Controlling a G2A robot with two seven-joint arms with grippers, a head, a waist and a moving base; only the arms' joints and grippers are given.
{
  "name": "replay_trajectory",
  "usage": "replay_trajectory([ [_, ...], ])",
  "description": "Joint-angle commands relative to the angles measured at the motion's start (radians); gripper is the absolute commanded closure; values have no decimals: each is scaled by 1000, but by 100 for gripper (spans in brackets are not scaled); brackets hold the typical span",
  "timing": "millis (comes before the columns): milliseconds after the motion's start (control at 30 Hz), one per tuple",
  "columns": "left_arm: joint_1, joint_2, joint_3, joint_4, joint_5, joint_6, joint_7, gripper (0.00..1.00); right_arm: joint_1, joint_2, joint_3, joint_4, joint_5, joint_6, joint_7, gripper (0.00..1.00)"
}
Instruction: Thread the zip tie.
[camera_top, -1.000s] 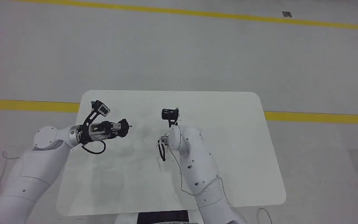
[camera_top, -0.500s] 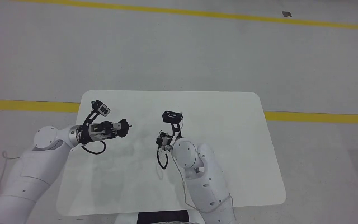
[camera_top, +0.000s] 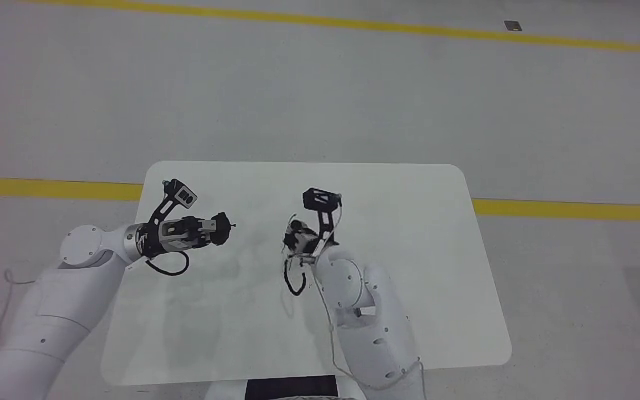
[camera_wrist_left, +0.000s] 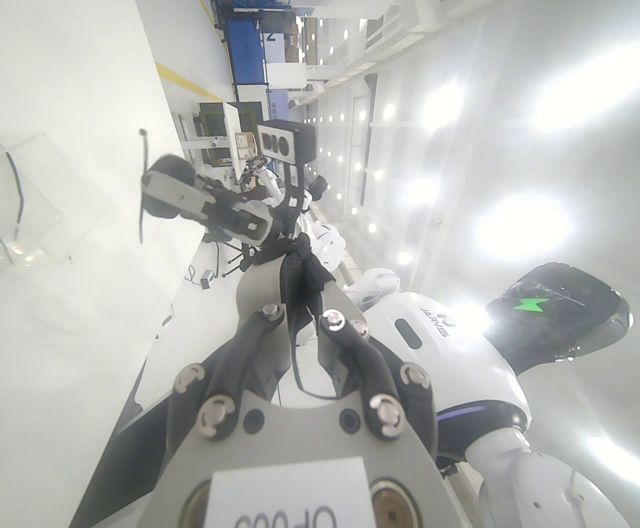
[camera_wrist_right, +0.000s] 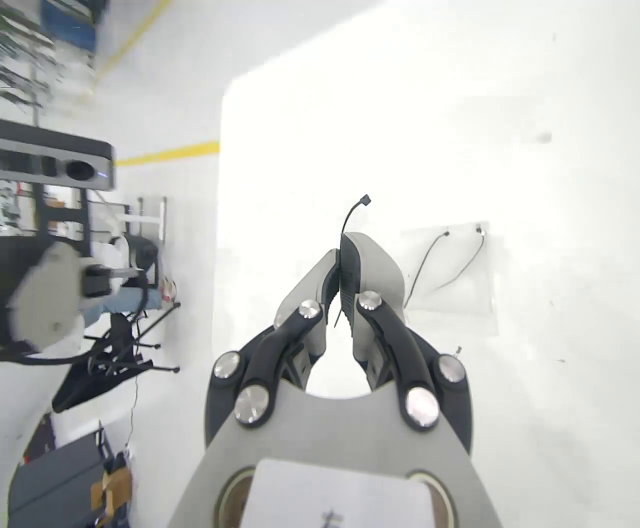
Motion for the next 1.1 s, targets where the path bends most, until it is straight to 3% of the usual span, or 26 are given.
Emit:
replay_trajectory([
  [0, 0, 0, 0, 0, 0, 0, 0, 100, -31, 6, -3, -33, 27, -24, -92, 100],
  [300, 0, 0, 0, 0, 0, 0, 0, 100, -100, 39, -74, -84, 62, -62, -406, 100],
  [333, 0, 0, 0, 0, 0, 0, 0, 100, -102, 43, -83, -85, 69, -77, -423, 100],
  [367, 0, 0, 0, 0, 0, 0, 0, 100, -103, 49, -98, -94, 64, -132, -437, 100],
  [700, 0, 0, 0, 0, 0, 0, 0, 100, -103, 49, -98, -94, 64, -132, -437, 100],
  [967, 0, 0, 0, 0, 0, 0, 0, 100, -119, 71, -144, -103, -35, -163, -669, 100],
  [1067, 0, 0, 0, 0, 0, 0, 0, 100, -124, 84, -171, -86, -96, -144, -761, 100],
])
